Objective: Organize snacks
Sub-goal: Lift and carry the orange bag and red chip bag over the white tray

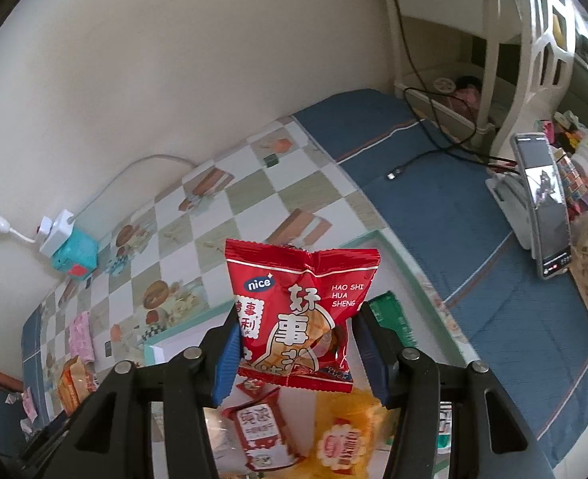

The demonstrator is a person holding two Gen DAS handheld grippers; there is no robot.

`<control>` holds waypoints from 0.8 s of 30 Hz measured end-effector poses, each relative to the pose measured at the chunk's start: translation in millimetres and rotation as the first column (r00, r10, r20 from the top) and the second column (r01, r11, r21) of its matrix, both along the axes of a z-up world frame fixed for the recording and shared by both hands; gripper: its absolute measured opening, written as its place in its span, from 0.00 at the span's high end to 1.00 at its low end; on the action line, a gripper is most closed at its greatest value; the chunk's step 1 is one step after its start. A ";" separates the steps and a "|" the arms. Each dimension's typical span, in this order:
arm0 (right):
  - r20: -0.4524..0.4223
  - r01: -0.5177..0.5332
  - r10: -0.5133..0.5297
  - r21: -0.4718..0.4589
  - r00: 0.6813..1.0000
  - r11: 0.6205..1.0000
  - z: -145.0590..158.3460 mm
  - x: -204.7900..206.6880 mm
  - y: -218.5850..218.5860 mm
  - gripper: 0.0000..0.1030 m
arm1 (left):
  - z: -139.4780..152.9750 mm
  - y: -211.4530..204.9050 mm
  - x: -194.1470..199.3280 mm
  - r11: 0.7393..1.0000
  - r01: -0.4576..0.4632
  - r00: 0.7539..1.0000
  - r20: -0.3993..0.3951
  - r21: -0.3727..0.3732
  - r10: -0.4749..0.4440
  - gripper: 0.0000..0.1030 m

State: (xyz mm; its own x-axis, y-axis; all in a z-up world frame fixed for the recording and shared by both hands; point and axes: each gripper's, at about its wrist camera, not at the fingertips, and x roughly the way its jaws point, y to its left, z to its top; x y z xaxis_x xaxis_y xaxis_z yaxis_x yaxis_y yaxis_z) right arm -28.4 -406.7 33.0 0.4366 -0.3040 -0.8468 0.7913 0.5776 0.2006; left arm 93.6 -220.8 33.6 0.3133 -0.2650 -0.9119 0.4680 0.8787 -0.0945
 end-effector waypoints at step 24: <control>-0.066 -0.030 0.033 0.046 0.997 0.998 -17.8 -9.5 -14.0 0.45 | -13.6 -49.7 -27.8 0.998 0.059 0.998 -0.011 0.027 -0.058 0.61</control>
State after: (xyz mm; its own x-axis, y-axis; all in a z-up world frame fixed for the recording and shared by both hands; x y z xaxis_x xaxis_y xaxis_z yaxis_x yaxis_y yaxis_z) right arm -37.9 -420.8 15.2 0.3875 -0.2522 -0.8867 0.7852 0.5943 0.1742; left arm 65.8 -270.5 20.0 0.2888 -0.2572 -0.9222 0.5179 0.8521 -0.0755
